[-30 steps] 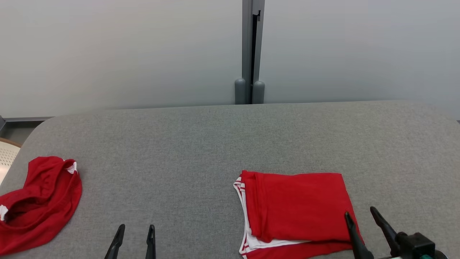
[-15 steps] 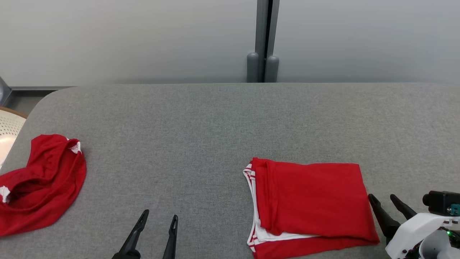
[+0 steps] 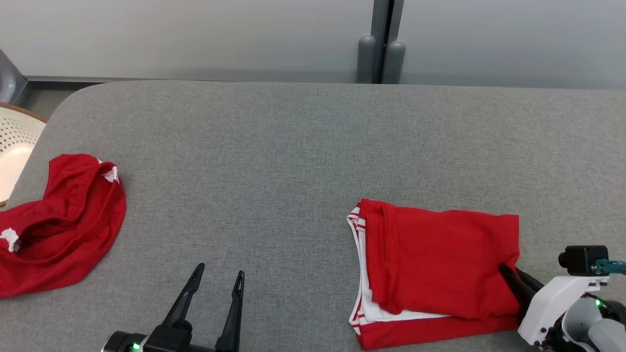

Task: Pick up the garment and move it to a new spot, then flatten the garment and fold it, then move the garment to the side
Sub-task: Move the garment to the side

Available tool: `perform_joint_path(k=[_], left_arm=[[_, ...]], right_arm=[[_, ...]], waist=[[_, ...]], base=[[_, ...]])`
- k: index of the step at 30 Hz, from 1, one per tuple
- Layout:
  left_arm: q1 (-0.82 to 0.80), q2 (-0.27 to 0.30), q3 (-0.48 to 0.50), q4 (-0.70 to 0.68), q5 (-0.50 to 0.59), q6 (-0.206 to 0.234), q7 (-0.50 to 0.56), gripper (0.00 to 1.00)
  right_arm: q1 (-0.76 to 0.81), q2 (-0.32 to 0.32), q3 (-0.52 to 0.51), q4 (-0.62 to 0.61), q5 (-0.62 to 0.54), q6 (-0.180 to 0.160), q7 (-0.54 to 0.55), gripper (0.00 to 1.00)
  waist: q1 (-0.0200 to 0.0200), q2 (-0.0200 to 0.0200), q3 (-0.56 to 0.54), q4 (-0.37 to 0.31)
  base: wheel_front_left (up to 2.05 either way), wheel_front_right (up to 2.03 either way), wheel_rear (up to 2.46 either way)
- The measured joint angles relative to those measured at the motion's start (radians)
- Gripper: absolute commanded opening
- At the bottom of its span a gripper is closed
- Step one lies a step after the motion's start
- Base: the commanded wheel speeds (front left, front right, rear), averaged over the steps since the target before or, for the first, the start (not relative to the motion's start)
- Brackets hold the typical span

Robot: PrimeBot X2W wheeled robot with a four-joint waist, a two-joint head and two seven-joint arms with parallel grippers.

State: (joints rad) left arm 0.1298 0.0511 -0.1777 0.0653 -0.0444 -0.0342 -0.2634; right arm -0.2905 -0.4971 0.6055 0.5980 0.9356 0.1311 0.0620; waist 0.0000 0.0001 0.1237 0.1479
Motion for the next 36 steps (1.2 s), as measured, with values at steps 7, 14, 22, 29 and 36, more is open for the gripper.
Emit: perform_joint_path(k=[7, 14, 22, 29, 36], left_arm=[[-0.026, -0.001, 0.011, -0.020, -0.002, -0.011, 0.000, 1.00], [-0.098, 0.007, 0.016, -0.075, 0.013, -0.041, 0.000, 1.00], [-0.190, 0.044, 0.010, -0.196, 0.026, -0.071, -0.001, 1.00], [-0.249, 0.069, 0.001, -0.294, 0.031, -0.079, -0.001, 1.00], [-0.288, 0.091, 0.003, -0.342, 0.027, -0.084, -0.001, 1.00]], right_arm=[[-0.127, -0.046, 0.041, 0.013, -0.038, 0.001, -0.073, 0.00], [-0.312, -0.103, 0.003, 0.071, -0.112, 0.001, -0.143, 0.00], [-0.481, -0.218, -0.105, 0.111, -0.176, 0.001, -0.178, 0.00], [-0.549, -0.325, -0.231, 0.142, -0.217, 0.001, -0.167, 0.00], [-0.575, -0.411, -0.347, 0.139, -0.285, 0.001, -0.133, 0.00]], waist=[[0.0000, 0.0000, 0.060, -0.013], [0.0000, 0.0000, 0.156, -0.049], [0.0000, 0.0000, 0.304, -0.086], [0.0000, -0.0001, 0.443, -0.113], [0.0000, -0.0001, 0.544, -0.131]], base=[[0.00, 0.00, 0.00], [0.00, 0.00, 0.00], [0.00, 0.00, 0.00], [0.00, 0.00, 0.00], [0.00, 0.00, 0.00]])
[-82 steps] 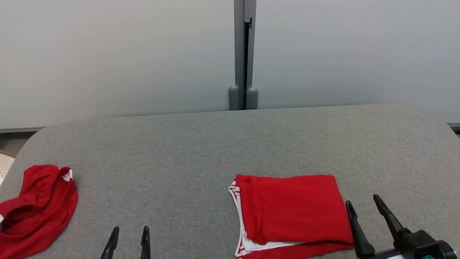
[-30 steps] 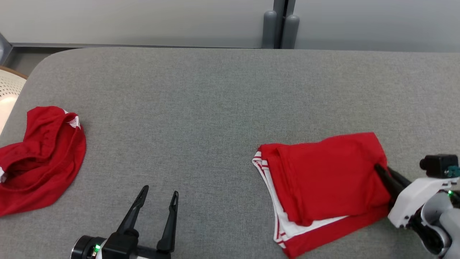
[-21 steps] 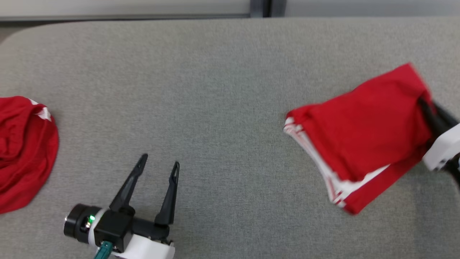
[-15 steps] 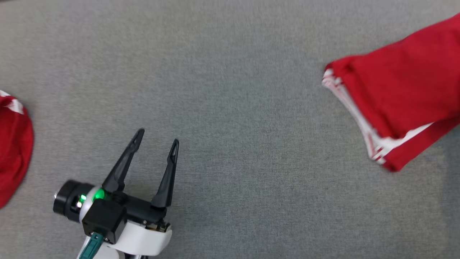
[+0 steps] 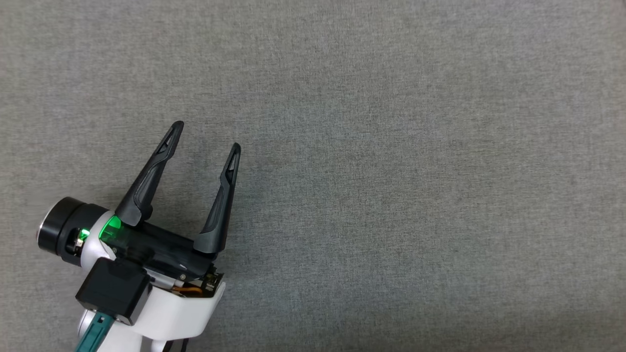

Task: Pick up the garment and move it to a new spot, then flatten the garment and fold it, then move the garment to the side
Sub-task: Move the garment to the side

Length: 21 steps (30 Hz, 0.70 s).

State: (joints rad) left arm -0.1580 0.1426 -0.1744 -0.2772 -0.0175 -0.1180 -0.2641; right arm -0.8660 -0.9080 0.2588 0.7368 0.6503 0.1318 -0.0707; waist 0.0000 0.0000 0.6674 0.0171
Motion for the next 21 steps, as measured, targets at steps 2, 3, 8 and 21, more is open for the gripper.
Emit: perform_joint_path(k=[2, 3, 8, 21], left_arm=[[-0.005, 0.003, -0.001, -0.005, -0.001, -0.001, 0.000, 1.00], [-0.011, 0.005, -0.002, -0.006, -0.001, -0.002, 0.000, 1.00], [-0.017, -0.001, -0.012, 0.016, -0.003, -0.004, 0.000, 1.00], [0.081, -0.056, 0.014, 0.179, -0.025, 0.037, 0.000, 1.00]], right_arm=[[-0.004, -0.019, -0.029, 0.001, -0.032, 0.000, 0.011, 0.00], [-0.008, -0.028, -0.045, 0.005, -0.048, 0.000, 0.012, 0.00], [-0.041, 0.011, -0.123, 0.029, -0.173, 0.000, -0.019, 1.00], [0.207, 0.456, -0.197, -0.050, -0.519, 0.000, -0.164, 1.00]], waist=[[0.0000, 0.0000, 0.018, -0.001], [0.0000, 0.0000, 0.025, -0.001], [0.0000, 0.0000, 0.018, 0.006], [0.0000, 0.0000, -0.204, 0.033]], base=[[0.00, 0.00, 0.00], [0.00, 0.00, 0.00], [0.00, 0.00, 0.00], [0.00, 0.00, 0.00]])
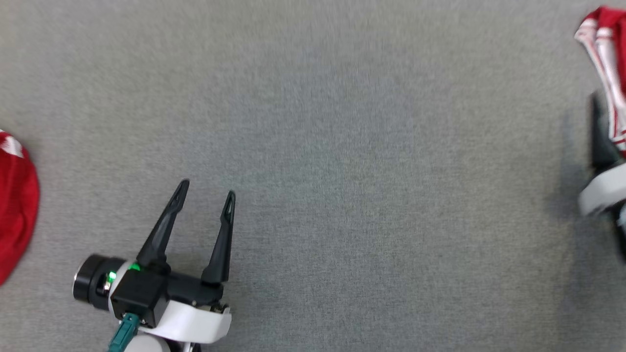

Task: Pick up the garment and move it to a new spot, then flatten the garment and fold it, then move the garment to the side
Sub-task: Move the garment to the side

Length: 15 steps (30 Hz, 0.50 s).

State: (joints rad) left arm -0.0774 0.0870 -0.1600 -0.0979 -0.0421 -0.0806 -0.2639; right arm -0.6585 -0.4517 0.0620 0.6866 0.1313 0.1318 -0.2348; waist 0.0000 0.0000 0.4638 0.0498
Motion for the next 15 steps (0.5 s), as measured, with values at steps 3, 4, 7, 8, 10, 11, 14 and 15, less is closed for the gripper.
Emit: perform_joint_path(k=[3, 4, 7, 8, 10, 11, 14, 15], left_arm=[[0.046, -0.010, 0.013, 0.049, -0.011, 0.018, 0.000, 1.00], [0.061, -0.012, 0.018, 0.062, -0.014, 0.024, 0.000, 1.00], [0.104, -0.022, 0.028, 0.107, -0.022, 0.040, 0.000, 1.00], [0.117, -0.025, 0.033, 0.116, -0.025, 0.045, 0.000, 1.00], [0.141, -0.029, 0.046, 0.129, -0.035, 0.053, 0.000, 1.00], [0.154, -0.030, 0.051, 0.134, -0.040, 0.055, 0.000, 1.00], [0.199, -0.034, 0.067, 0.148, -0.050, 0.066, 0.000, 1.00], [0.220, -0.035, 0.080, 0.153, -0.054, 0.073, 0.000, 1.00]], right_arm=[[0.110, 0.091, 0.027, -0.043, -0.010, 0.000, -0.016, 1.00], [0.141, 0.115, 0.038, -0.060, -0.007, 0.000, -0.022, 1.00], [0.226, 0.169, 0.057, -0.129, 0.012, 0.000, -0.025, 1.00], [0.253, 0.179, 0.065, -0.164, 0.017, 0.000, -0.026, 1.00], [0.309, 0.198, 0.064, -0.235, 0.026, 0.000, -0.026, 1.00], [0.339, 0.205, 0.057, -0.264, 0.030, 0.000, -0.026, 1.00], [0.437, 0.226, 0.040, -0.346, 0.054, 0.000, -0.026, 1.00], [0.487, 0.244, 0.027, -0.411, 0.056, 0.000, -0.026, 1.00]], waist=[[0.0000, 0.0000, -0.081, 0.005], [0.0000, 0.0000, -0.109, 0.007], [0.0000, 0.0000, -0.194, 0.009], [0.0000, 0.0001, -0.222, 0.009], [0.0000, 0.0000, -0.276, 0.008], [0.0000, 0.0000, -0.303, 0.007], [0.0000, 0.0000, -0.380, 0.005], [-0.0001, 0.0000, -0.424, 0.003]], base=[[0.00, 0.00, 0.00], [0.00, 0.00, 0.00], [0.00, 0.00, 0.00], [0.00, 0.00, 0.00], [0.00, 0.00, 0.00], [0.00, 0.00, 0.00], [0.00, 0.00, 0.00], [0.00, 0.00, 0.00]])
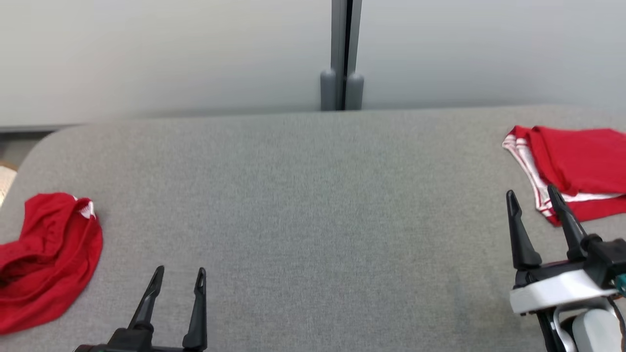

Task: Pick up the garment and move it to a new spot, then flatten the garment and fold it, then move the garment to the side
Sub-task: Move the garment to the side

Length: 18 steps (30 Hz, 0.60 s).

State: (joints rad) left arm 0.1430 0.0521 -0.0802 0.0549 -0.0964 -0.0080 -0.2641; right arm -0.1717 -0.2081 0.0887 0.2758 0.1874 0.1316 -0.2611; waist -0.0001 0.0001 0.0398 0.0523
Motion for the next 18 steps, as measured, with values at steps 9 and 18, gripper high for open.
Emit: perform_joint_path(k=[9, 18], left_arm=[[0.052, -0.002, 0.044, 0.023, -0.040, 0.015, 0.000, 1.00], [0.079, -0.002, 0.053, 0.048, -0.065, 0.015, 0.000, 1.00]], right_arm=[[0.176, 0.067, -0.008, -0.120, -0.001, 0.000, -0.002, 1.00], [0.278, 0.110, 0.015, -0.118, 0.004, 0.000, -0.002, 1.00]], waist=[[0.0000, 0.0000, -0.113, -0.007], [0.0001, 0.0000, -0.153, 0.000]], base=[[0.00, 0.00, 0.00], [0.00, 0.00, 0.00]])
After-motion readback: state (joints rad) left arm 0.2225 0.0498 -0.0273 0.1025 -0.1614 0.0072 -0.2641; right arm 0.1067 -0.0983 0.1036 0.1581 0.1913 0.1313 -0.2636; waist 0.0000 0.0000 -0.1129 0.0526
